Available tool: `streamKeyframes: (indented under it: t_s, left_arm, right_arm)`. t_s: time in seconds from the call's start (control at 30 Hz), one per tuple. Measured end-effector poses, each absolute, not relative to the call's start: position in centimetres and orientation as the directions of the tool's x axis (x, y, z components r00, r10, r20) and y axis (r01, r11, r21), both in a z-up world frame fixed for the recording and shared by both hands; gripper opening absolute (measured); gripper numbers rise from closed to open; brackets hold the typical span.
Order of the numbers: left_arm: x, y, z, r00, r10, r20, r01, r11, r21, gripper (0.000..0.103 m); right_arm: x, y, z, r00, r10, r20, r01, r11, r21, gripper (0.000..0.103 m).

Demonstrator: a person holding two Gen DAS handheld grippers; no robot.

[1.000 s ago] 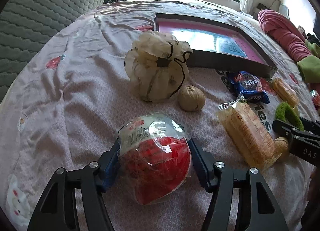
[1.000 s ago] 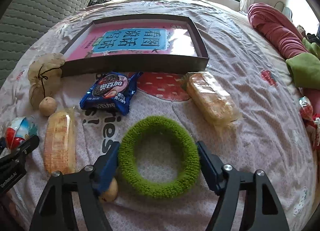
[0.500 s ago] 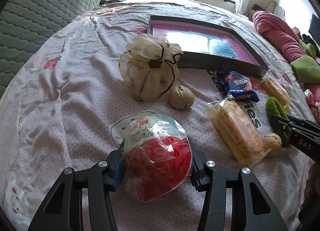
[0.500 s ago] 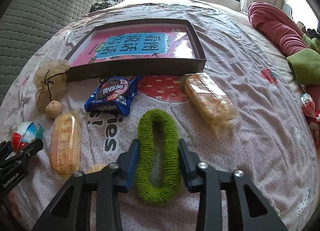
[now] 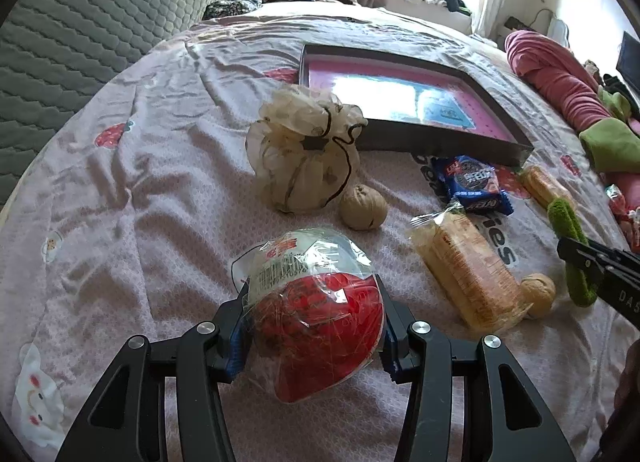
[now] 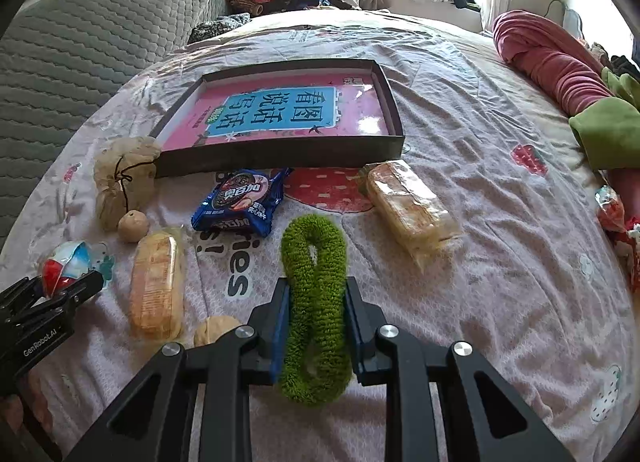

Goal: Organize objects
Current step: 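Grasp the red wrapped ball with the left tool while the right tool grasps the green ring, then lift and carry the red ball and green ring toward the pink tray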

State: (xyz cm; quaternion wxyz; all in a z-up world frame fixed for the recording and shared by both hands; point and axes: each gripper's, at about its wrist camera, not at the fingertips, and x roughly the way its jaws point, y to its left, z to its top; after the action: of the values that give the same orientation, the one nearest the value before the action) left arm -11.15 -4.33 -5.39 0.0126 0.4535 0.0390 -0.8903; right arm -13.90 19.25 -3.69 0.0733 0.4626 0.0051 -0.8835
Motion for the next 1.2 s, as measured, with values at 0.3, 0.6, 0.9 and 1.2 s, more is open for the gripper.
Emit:
streamKeyframes:
  t_s: [0.3,0.6,0.9,1.2]
  left_arm:
    - [-10.1,-3.4,-2.9,-0.623,0.008,-0.782,0.048,-0.998,-0.048,0.053]
    - [-8.4,-1.7,-0.6,-0.648,-0.010,-0.762,0.033,-0.999,-0.015,0.053]
    - [-7.2,-0.4,2.0,-0.678,-0.025,-0.735,0.041,-0.999,-0.003,0.053]
    - [-6.7,0.9,4.3,-0.700,-0.034,-0.713,0.039,-0.999,0.010,0.053]
  right_arm:
    - [-12.1,18.3,-2.3,-0.576,-0.151,-0.804,0.159,-0.985,0.072,0.026]
    - [-10.2,17.5,0.1,-0.607,-0.171,-0.776,0.182,-0.981,0.074,0.026]
    - [-8.4,17.3,2.2,-0.630,-0.196,-0.751,0.208,-0.975,0.079,0.026]
    - [-7.4,18.0,4.3,-0.659,-0.209,-0.723,0.219,-0.972,0.082,0.026]
